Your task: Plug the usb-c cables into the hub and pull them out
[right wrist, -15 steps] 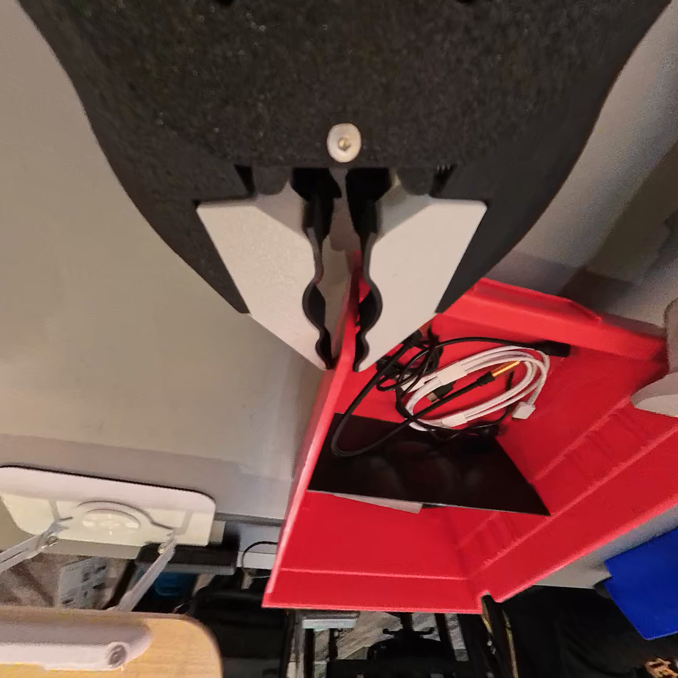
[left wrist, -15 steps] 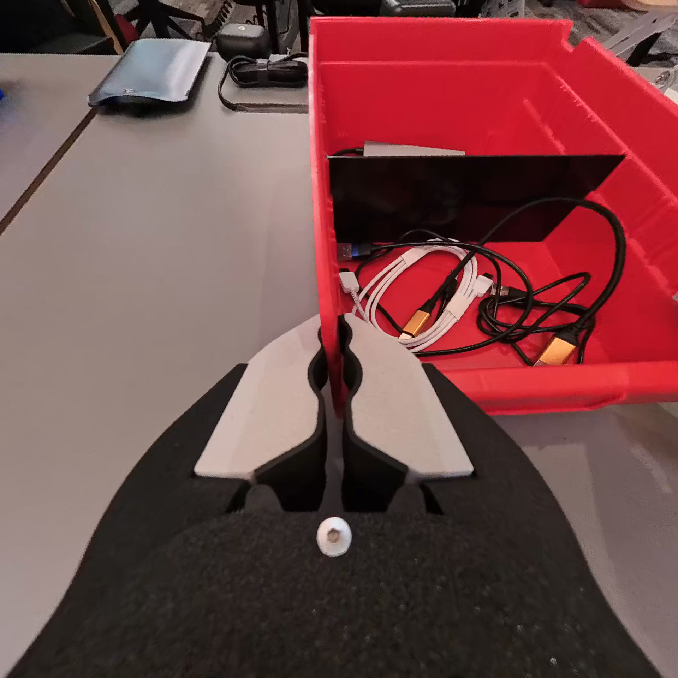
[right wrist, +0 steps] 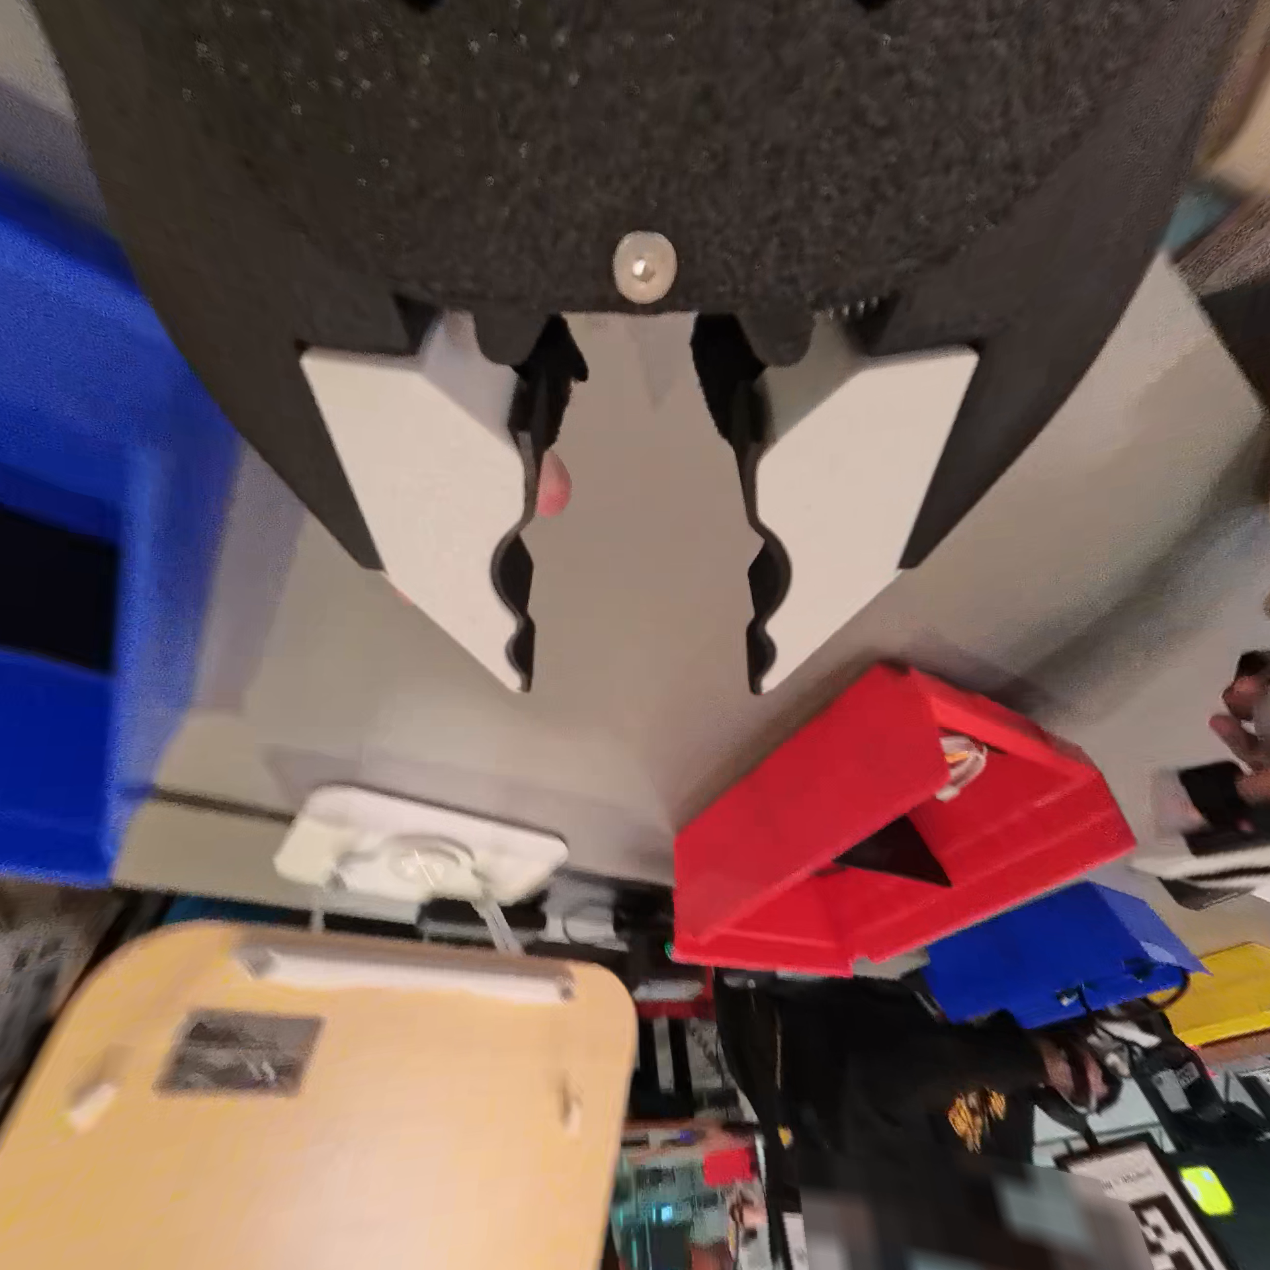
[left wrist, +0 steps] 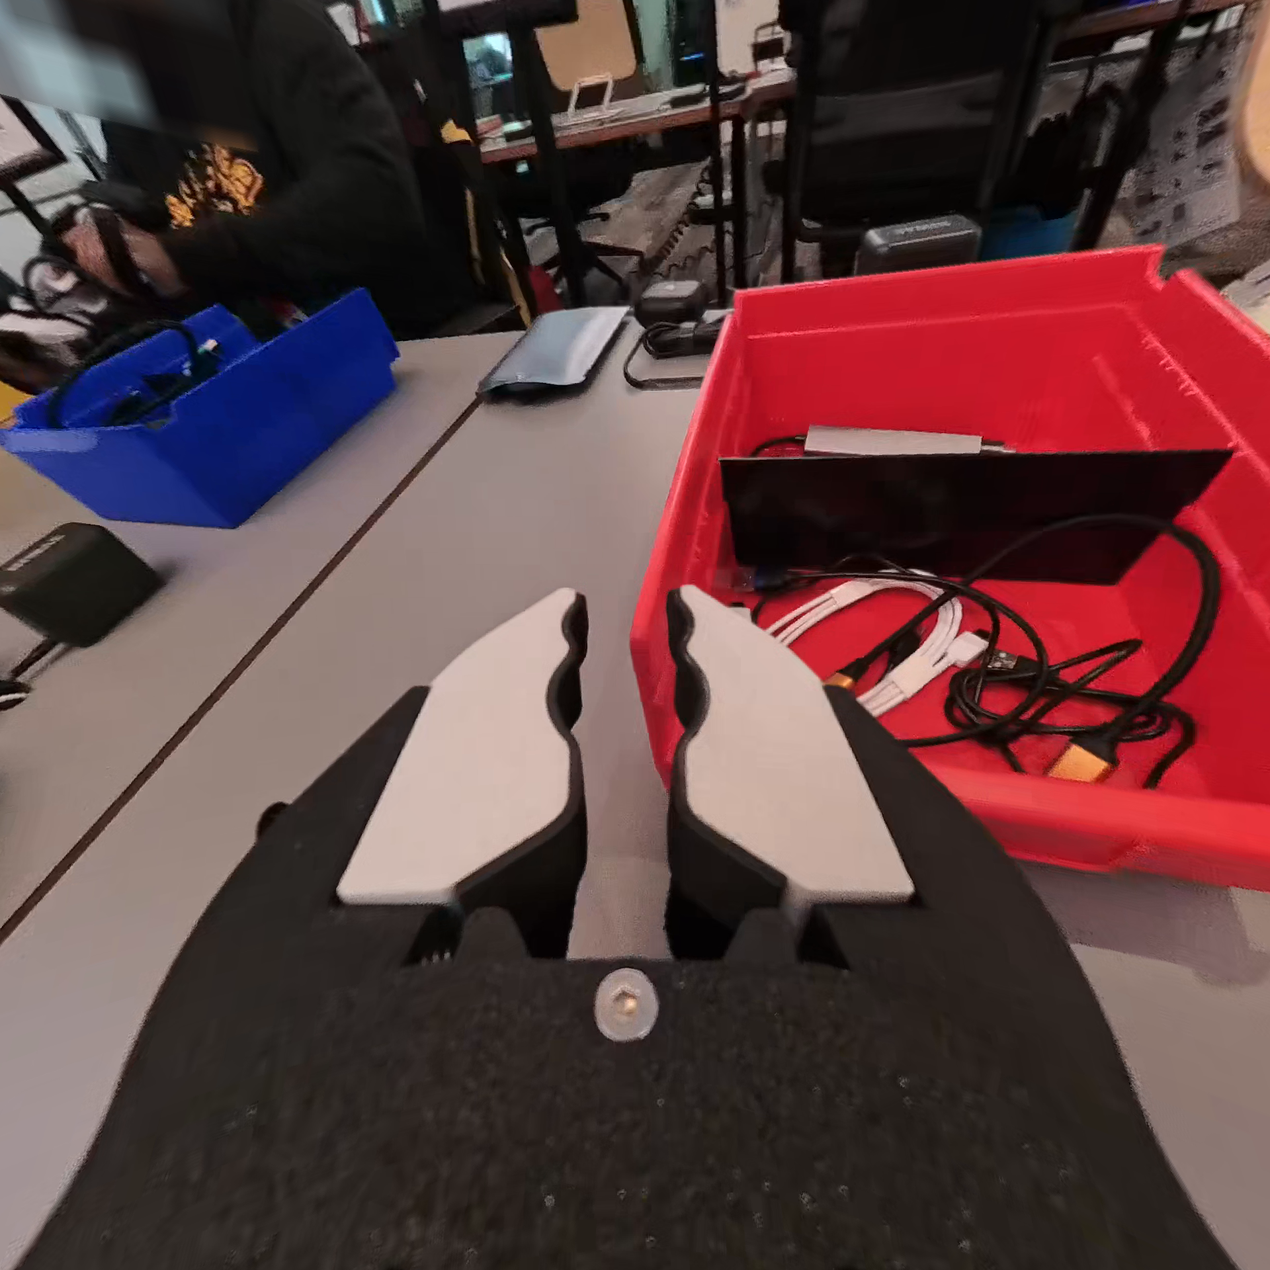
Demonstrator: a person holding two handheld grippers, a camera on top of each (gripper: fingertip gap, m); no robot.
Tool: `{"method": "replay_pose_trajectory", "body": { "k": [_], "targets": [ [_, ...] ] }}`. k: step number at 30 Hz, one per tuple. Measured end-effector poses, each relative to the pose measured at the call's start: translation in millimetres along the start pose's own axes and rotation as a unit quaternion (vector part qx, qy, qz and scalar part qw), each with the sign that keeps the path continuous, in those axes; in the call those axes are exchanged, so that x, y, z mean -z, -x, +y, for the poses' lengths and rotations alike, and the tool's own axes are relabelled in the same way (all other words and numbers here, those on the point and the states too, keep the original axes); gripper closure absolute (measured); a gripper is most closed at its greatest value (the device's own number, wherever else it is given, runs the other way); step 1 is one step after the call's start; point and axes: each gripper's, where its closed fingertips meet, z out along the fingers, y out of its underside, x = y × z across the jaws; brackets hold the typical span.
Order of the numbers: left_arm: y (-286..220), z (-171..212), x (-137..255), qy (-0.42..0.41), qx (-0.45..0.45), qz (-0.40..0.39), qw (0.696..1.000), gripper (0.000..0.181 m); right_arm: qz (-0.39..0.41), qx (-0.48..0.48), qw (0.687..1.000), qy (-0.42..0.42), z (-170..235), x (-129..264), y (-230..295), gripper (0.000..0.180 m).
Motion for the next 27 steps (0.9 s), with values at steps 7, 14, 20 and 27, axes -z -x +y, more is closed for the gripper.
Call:
{"method": "replay_pose_trajectory", "body": {
  "k": [7,14,20,27],
  "targets": [
    [-108.9,16.2,51.6,0.079,0.127,0.195,0.969,0.151,0.170,-0.082,0.982,-0.031,54.7,103.9,-166.7,0.123],
    [-155.7,31.4,66.2,0.027,0.041,0.243,0.969,0.150,0.203,-0.123,0.971,-0.038,81.4,109.6,-213.6,0.121],
    [-168.0,47.2,51.8,0.076,0.060,0.287,0.953,0.140,0.219,-0.074,0.973,-0.013,82.4,102.0,-206.0,0.120],
    [-151.8,49.9,45.7,0.083,0.093,0.277,0.953,0.141,0.198,-0.131,0.971,-0.027,81.3,97.8,-206.1,0.121]
  ]
}}
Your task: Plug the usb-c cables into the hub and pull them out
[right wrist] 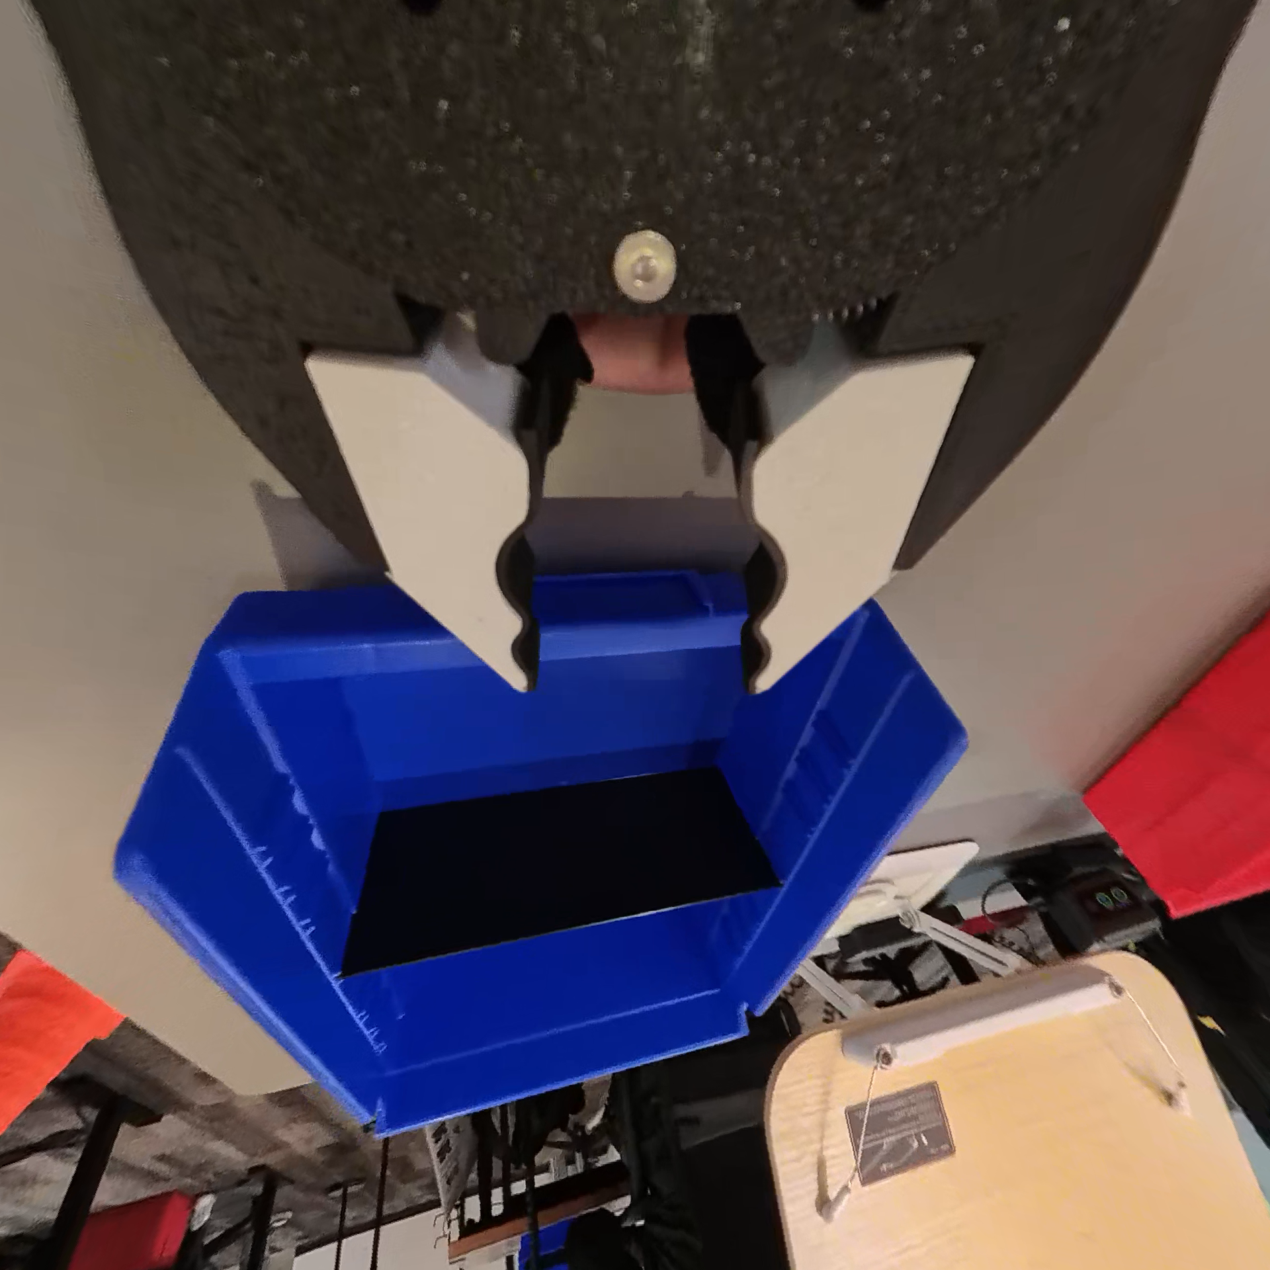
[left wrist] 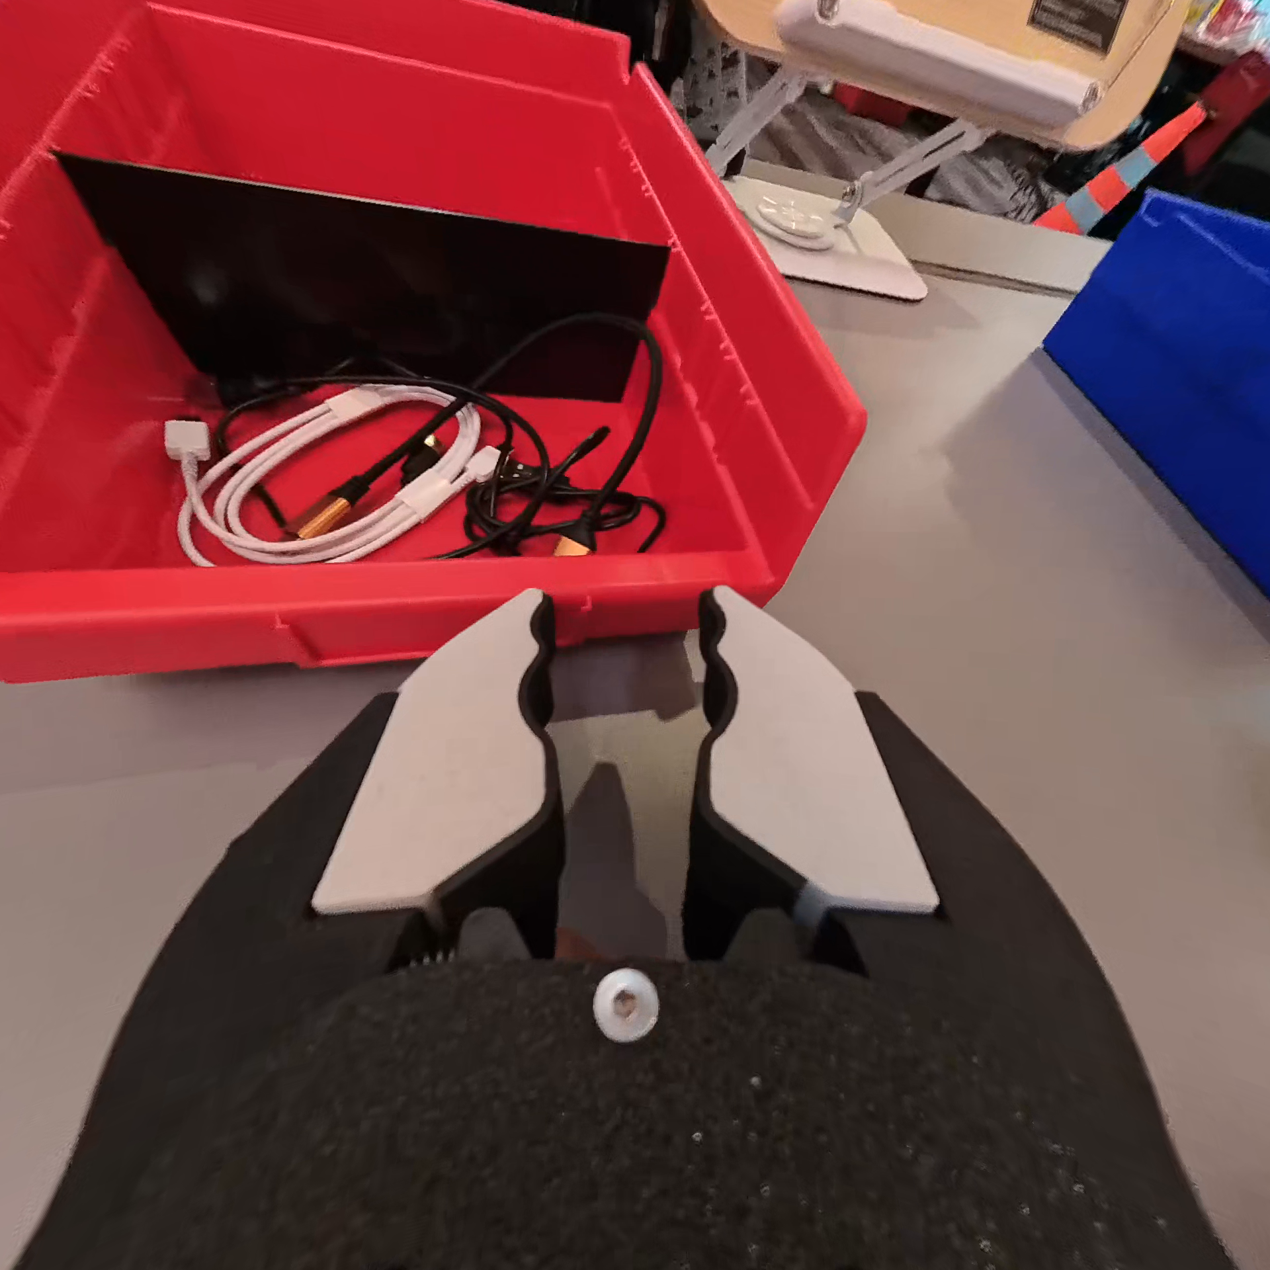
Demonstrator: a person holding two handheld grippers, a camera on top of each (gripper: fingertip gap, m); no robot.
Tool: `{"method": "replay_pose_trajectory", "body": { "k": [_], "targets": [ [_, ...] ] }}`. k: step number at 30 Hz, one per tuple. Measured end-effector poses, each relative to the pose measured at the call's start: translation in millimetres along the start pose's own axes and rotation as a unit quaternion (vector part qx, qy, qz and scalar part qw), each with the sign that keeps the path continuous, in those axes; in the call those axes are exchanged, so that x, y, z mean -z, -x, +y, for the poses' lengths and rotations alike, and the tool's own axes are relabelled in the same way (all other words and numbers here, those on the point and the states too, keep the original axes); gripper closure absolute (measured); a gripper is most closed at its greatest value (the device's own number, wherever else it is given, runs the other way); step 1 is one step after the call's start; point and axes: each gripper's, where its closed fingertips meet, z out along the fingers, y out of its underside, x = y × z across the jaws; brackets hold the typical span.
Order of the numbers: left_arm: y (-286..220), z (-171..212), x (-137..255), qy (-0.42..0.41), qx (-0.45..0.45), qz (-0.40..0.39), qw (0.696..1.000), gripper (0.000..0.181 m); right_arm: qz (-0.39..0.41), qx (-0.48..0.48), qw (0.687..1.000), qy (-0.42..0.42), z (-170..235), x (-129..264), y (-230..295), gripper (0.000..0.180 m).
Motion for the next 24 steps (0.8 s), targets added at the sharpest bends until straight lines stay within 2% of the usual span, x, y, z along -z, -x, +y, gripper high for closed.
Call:
{"method": "replay_pose_trajectory", "body": {
  "k": [4,7,13,16,21,24],
  "targets": [
    [-4.9,-7.2,5.1,-0.024,0.030,0.022,0.999,0.141,-0.016,-0.009,1.000,-0.003,-1.0,0.4,6.0,0.124],
    [-8.9,0.4,2.8,-0.005,0.028,0.029,0.999,0.138,-0.023,0.001,1.000,-0.001,0.5,-0.1,13.3,0.125],
    [-5.2,1.8,1.9,0.004,0.031,-0.003,0.999,0.124,-0.050,0.018,0.998,0.014,8.1,0.5,31.5,0.127],
    [-12.3,0.6,5.4,0.019,0.031,-0.010,0.999,0.125,-0.053,0.027,0.998,0.019,10.0,-0.5,34.1,0.127],
    [-47.7,-17.8,15.0,0.062,0.031,0.063,0.996,0.126,-0.061,0.015,0.998,0.018,10.1,2.1,34.4,0.127],
    [-65.8,-32.5,22.7,0.111,-0.023,0.133,0.985,0.129,-0.070,0.005,0.997,0.024,12.7,2.9,34.6,0.127]
  ]
}}
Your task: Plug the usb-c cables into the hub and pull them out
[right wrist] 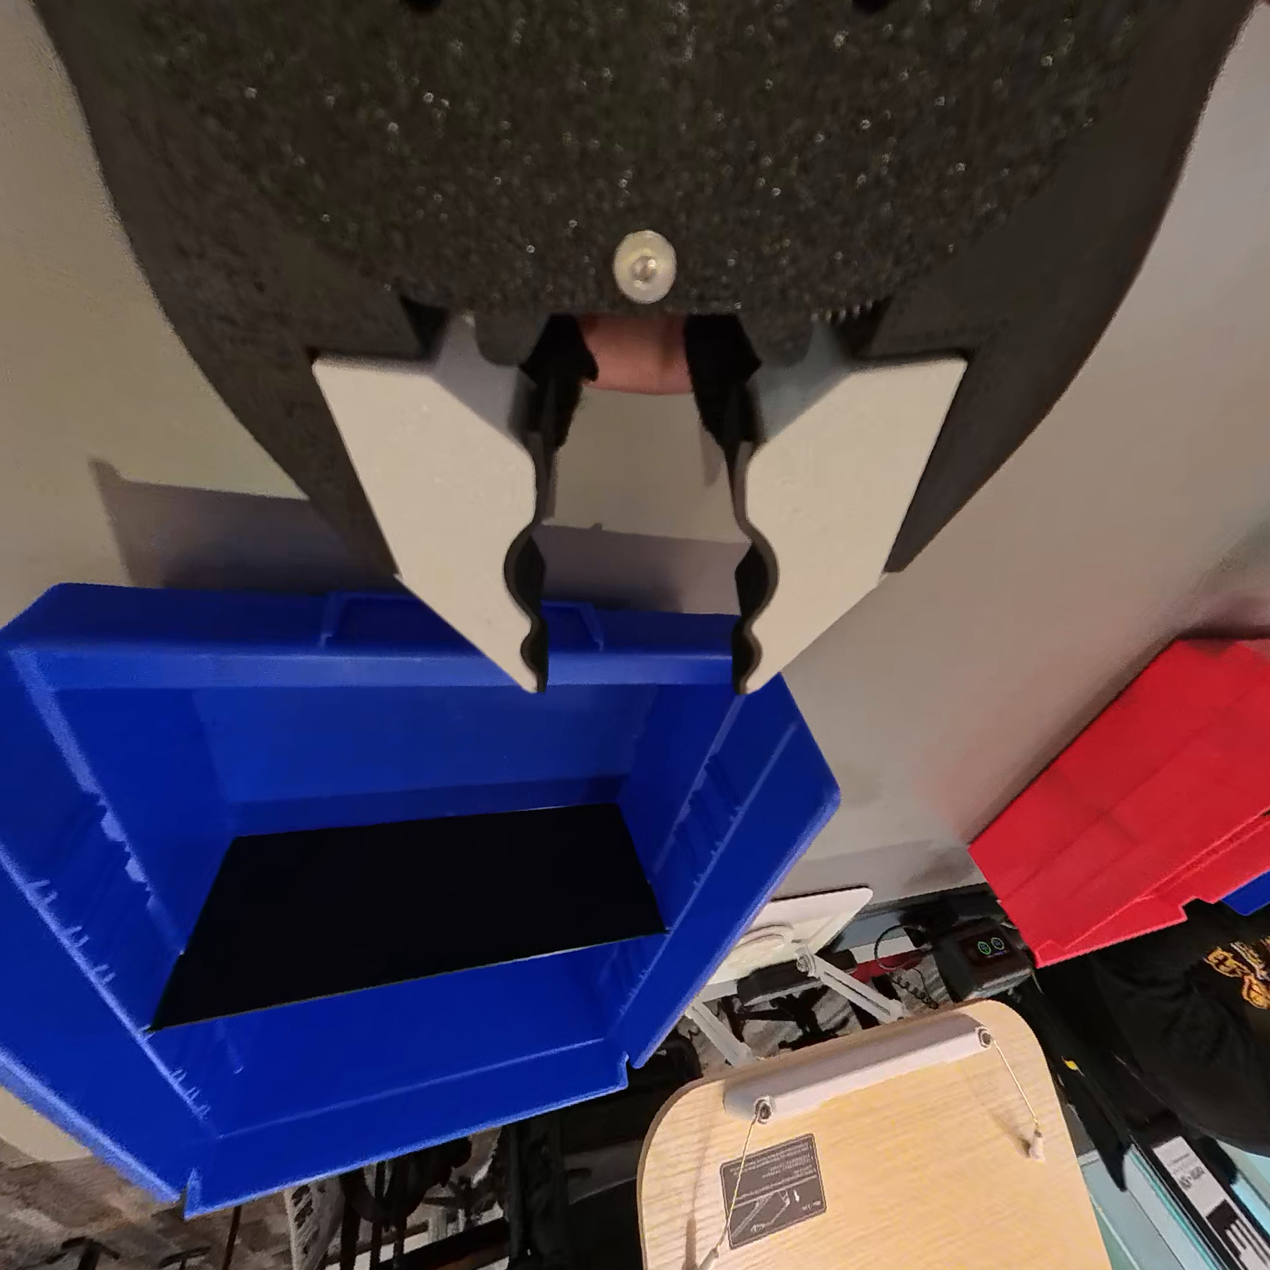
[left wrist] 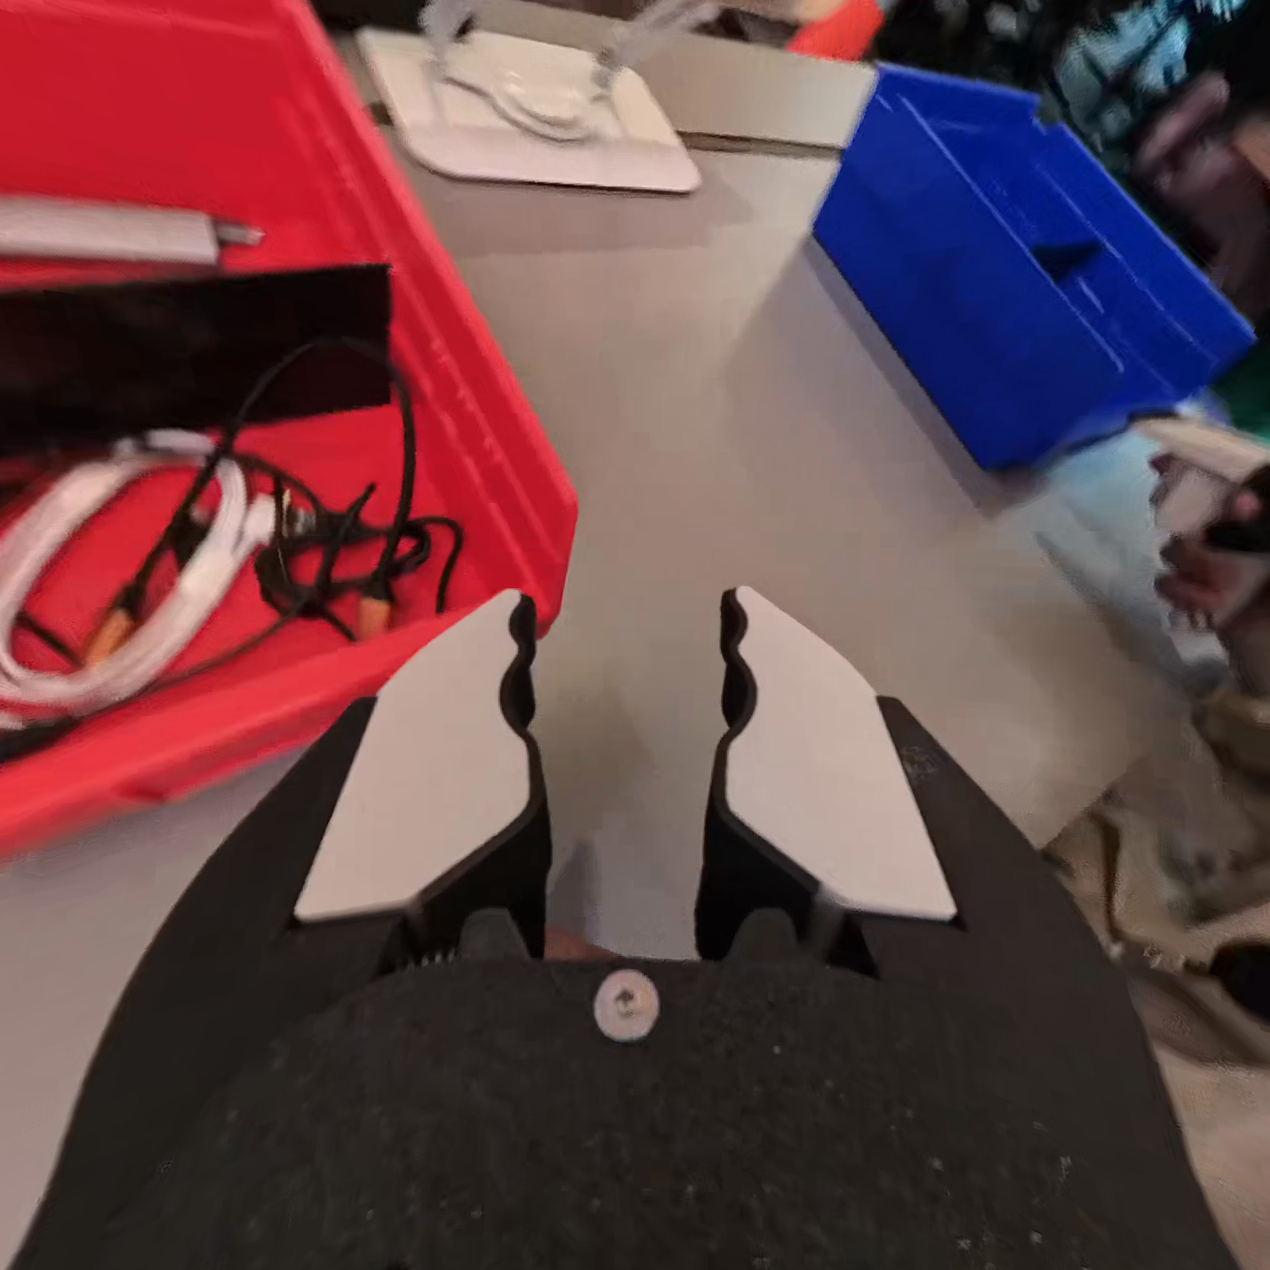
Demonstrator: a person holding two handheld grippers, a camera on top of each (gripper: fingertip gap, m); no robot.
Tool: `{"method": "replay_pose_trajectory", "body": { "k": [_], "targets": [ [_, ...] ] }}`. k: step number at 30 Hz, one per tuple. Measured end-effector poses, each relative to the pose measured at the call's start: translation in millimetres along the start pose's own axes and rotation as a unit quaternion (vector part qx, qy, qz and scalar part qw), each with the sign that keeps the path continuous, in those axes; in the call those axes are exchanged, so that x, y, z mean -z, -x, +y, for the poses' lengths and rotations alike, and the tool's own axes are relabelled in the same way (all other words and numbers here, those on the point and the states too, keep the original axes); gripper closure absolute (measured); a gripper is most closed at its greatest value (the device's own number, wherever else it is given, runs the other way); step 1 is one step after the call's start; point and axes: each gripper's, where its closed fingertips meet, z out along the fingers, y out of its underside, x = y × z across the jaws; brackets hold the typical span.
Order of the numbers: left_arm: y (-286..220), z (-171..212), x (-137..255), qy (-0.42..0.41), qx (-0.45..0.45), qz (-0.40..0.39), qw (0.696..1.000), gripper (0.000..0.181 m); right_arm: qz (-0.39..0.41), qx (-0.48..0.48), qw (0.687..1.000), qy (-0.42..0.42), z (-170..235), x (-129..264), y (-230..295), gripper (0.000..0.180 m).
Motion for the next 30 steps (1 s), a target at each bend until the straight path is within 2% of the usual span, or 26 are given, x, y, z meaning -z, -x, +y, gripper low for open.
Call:
{"method": "replay_pose_trajectory", "body": {
  "k": [2,4,8,10,13,16,19,21,25,26,29,30],
  "targets": [
    [-1.1,-22.3,5.6,0.008,-0.077,0.017,0.997,0.137,-0.007,-0.008,1.000,0.004,1.8,-0.3,0.6,0.127],
    [-0.4,-48.0,10.0,0.006,-0.165,0.034,0.986,0.136,-0.014,-0.015,1.000,0.005,2.1,-0.4,2.1,0.127],
    [15.6,-82.0,4.1,0.082,-0.325,0.094,0.937,0.140,-0.022,-0.018,1.000,0.006,2.6,-0.4,6.0,0.127],
    [50.1,-94.4,-12.0,0.153,-0.384,0.073,0.908,0.139,-0.024,-0.016,1.000,0.006,2.2,-0.9,8.3,0.127],
    [125.0,-112.8,-49.0,0.256,-0.445,-0.010,0.858,0.142,-0.026,-0.011,1.000,0.009,3.4,-2.9,11.2,0.127],
    [179.0,-118.4,-83.6,0.340,-0.428,-0.032,0.837,0.143,-0.026,-0.011,1.000,0.012,4.4,-4.7,12.0,0.127],
    [193.7,-104.6,-108.1,0.404,-0.371,0.033,0.835,0.143,-0.026,-0.012,0.999,0.017,6.5,-6.0,10.2,0.127],
    [202.0,-88.2,-120.8,0.439,-0.366,0.055,0.819,0.141,-0.023,-0.014,0.999,0.020,8.0,-5.6,7.8,0.127],
    [226.6,-60.9,-135.3,0.496,-0.385,0.038,0.778,0.136,-0.015,-0.014,1.000,0.019,8.8,-1.5,0.1,0.127],
    [228.8,-57.3,-138.0,0.501,-0.384,0.039,0.774,0.138,-0.011,-0.015,1.000,0.020,9.5,-0.3,-2.2,0.127],
    [220.4,-51.6,-141.6,0.506,-0.365,0.078,0.777,0.163,-0.002,-0.017,1.000,0.024,11.7,2.7,-9.3,0.127],
    [220.6,-51.6,-141.9,0.507,-0.374,0.081,0.773,0.164,0.001,-0.018,1.000,0.023,11.3,3.7,-11.3,0.127]
  ]
}}
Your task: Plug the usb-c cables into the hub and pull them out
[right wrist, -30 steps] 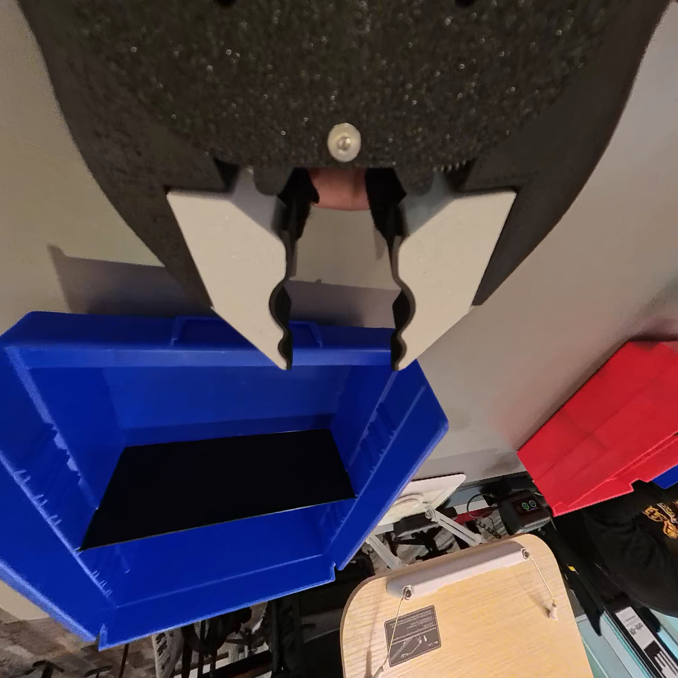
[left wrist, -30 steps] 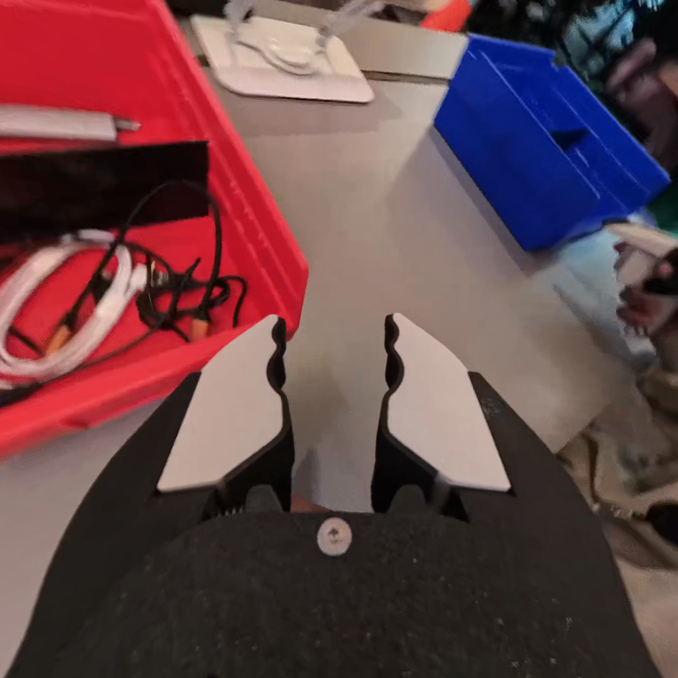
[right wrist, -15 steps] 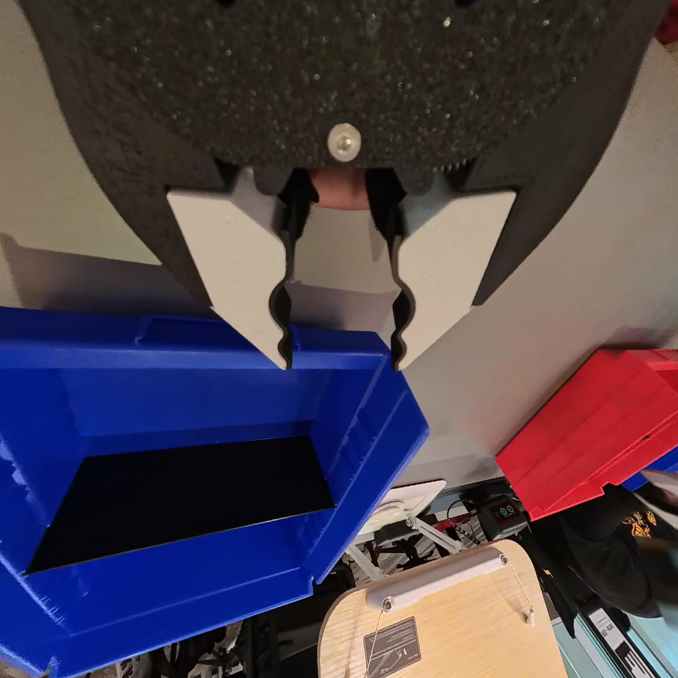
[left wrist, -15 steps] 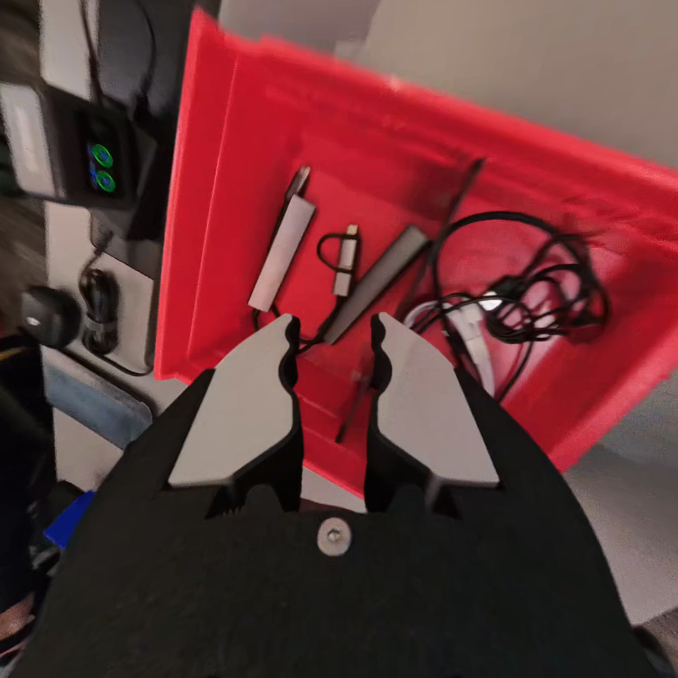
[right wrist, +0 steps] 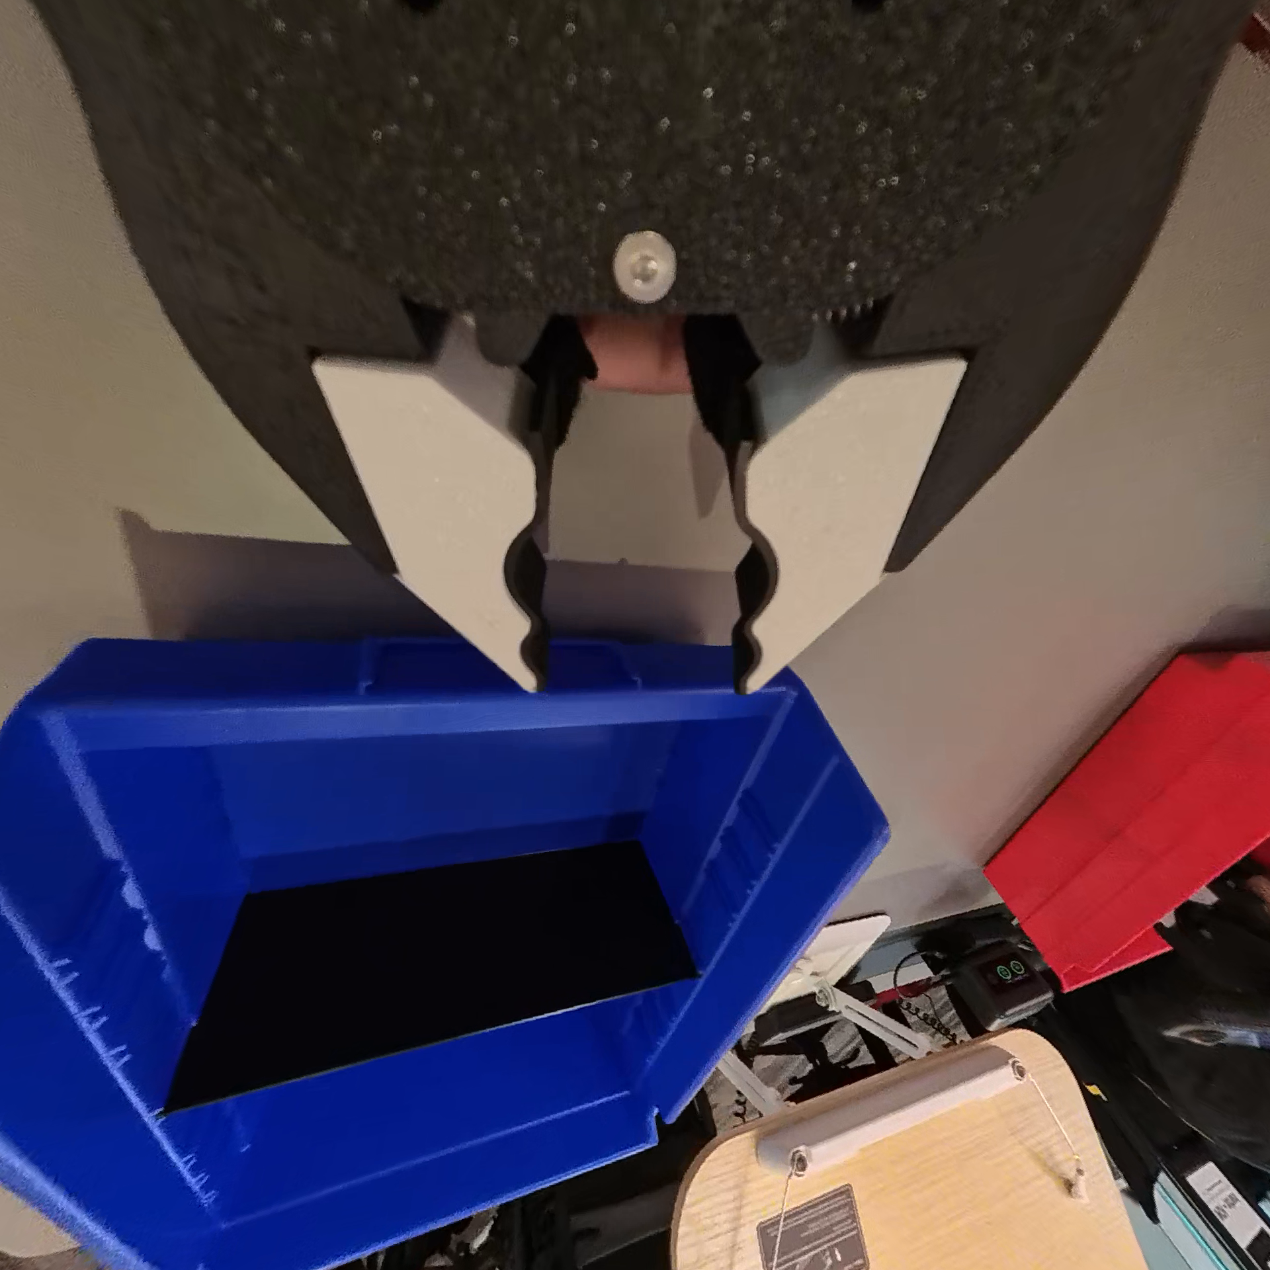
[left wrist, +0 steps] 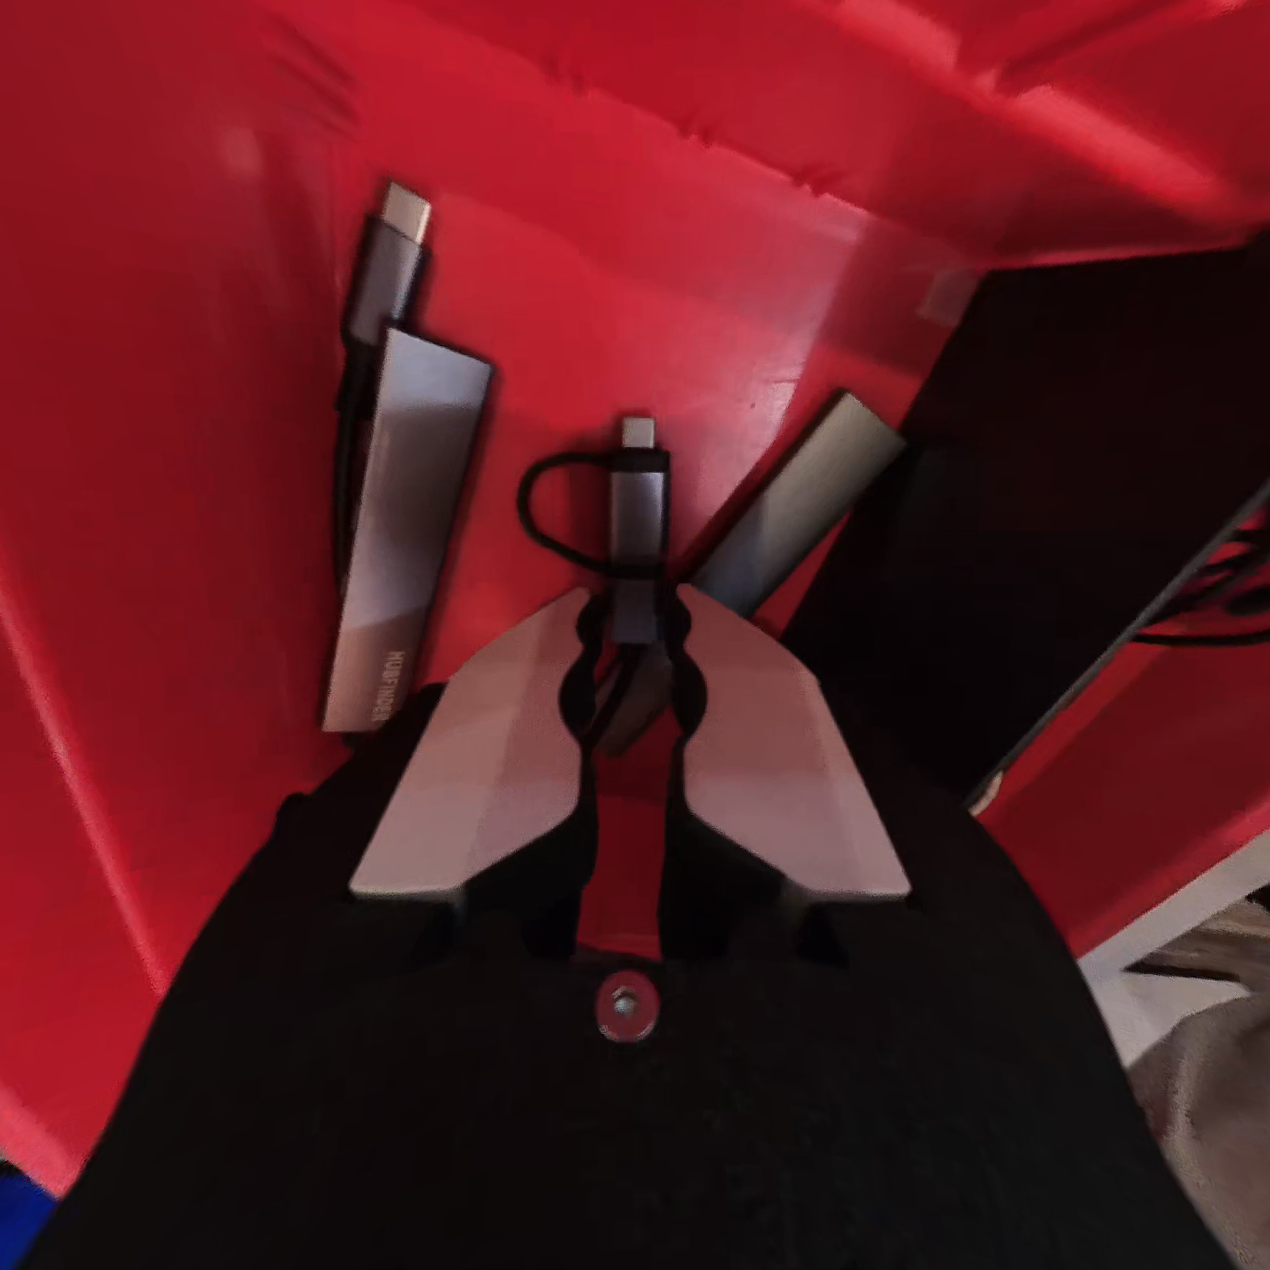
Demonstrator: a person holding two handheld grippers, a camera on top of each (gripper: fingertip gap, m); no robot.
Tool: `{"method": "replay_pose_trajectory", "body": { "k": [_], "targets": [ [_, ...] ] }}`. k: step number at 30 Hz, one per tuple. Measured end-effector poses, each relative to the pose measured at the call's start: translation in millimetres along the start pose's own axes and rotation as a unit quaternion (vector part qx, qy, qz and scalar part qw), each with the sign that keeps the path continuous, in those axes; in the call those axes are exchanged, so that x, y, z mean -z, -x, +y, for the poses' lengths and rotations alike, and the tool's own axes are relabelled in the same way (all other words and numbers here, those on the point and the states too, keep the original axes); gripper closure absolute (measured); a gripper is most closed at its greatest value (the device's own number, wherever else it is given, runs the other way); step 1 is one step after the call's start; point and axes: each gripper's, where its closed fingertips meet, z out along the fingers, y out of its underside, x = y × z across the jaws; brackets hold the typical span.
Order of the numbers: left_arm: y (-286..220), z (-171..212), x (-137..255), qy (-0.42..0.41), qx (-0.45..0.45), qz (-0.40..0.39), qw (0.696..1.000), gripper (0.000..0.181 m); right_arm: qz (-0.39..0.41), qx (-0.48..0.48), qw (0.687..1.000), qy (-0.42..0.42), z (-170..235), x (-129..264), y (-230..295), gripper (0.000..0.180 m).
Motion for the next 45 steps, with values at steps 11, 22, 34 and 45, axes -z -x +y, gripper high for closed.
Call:
{"method": "replay_pose_trajectory", "body": {
  "k": [11,22,34,45],
  "targets": [
    [6.9,-17.6,119.1,-0.127,-0.020,-0.189,0.974,0.165,0.001,0.008,1.000,-0.004,-0.1,5.3,2.2,0.127],
    [-83.0,-52.5,295.7,-0.323,-0.078,-0.351,0.876,0.165,-0.121,0.052,0.990,-0.058,-21.3,12.2,78.5,0.128],
    [-338.8,-107.4,299.9,-0.438,-0.373,-0.198,0.794,0.165,-0.570,-0.210,0.784,0.127,8.9,24.7,295.7,0.109],
    [-427.7,-118.9,260.0,-0.435,-0.460,-0.141,0.761,0.165,-0.577,-0.442,0.685,0.044,-23.4,9.1,283.5,0.134]
  ]
}}
